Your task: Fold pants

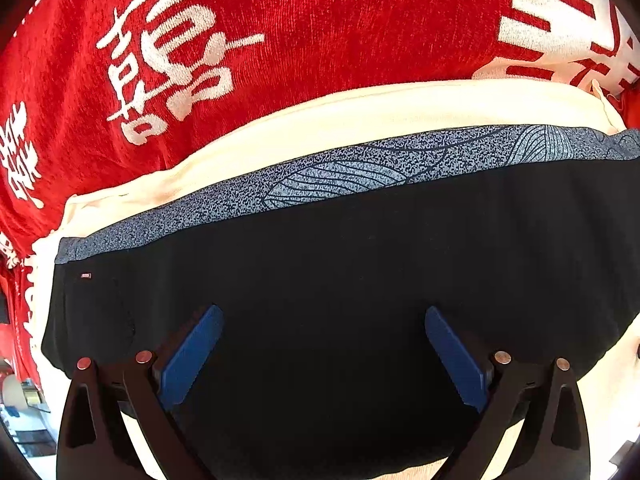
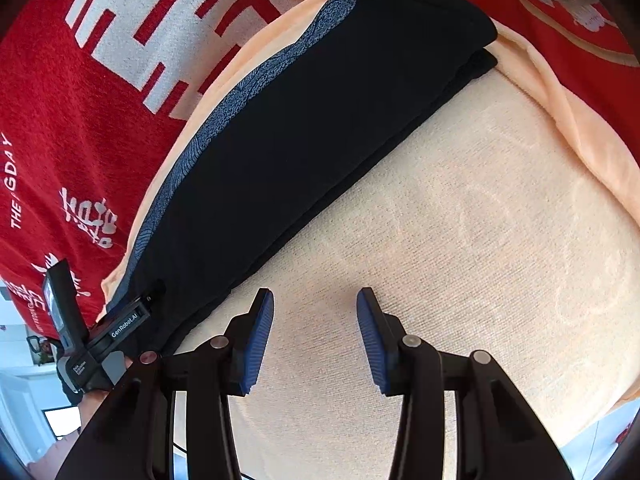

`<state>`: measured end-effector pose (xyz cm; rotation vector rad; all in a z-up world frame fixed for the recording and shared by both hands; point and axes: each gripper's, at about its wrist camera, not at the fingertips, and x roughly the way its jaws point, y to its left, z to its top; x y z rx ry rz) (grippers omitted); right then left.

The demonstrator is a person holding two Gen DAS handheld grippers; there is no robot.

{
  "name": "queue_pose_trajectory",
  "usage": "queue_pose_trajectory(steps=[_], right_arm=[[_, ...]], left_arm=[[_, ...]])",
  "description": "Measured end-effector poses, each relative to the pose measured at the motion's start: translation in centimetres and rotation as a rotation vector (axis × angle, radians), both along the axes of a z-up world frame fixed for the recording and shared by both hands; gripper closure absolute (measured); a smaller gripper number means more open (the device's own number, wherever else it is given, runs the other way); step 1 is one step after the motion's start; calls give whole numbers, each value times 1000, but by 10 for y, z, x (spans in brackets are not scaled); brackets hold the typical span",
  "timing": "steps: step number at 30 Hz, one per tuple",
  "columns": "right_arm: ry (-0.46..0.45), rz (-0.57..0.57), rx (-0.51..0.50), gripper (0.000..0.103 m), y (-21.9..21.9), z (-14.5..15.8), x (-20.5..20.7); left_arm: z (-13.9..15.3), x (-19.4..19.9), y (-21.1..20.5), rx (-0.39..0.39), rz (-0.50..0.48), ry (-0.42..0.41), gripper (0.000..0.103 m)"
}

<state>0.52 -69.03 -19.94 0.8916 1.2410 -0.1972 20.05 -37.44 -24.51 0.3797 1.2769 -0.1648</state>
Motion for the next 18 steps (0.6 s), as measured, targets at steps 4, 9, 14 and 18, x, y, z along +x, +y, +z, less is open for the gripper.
queue_pose_trajectory(steps=[4,9,14,18], right_arm=[[-29,4,48,56,2,0,2],[-96,8,150,56,16,-1,13],[-134,-51,214,59,20,-9,33],[-99,-74,179,96,18,-13,38]], left_arm=[[7,-6,7,-9,13,4,1],[12,-12,14,-15,20,13,1],[10,-22,16,-20,17,12,1],[8,-28,18,-38,23,12,1]])
